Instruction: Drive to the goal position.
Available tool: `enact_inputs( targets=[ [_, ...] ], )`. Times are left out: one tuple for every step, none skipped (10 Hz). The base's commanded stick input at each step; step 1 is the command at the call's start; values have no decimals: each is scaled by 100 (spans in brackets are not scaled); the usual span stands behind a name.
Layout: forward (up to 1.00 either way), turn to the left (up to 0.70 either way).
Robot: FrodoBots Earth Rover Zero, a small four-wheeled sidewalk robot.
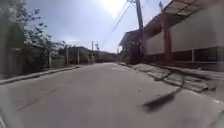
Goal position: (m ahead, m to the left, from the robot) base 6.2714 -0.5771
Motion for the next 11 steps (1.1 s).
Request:
enact_inputs(
  targets=[
    [100, -17],
    [100, -33],
    [100, -19],
    [100, 7],
    [100, 7],
    [100, 7],
    [100, 7],
    [100, 7],
    [100, 7],
    [100, 7],
    [100, 7]
  ],
)
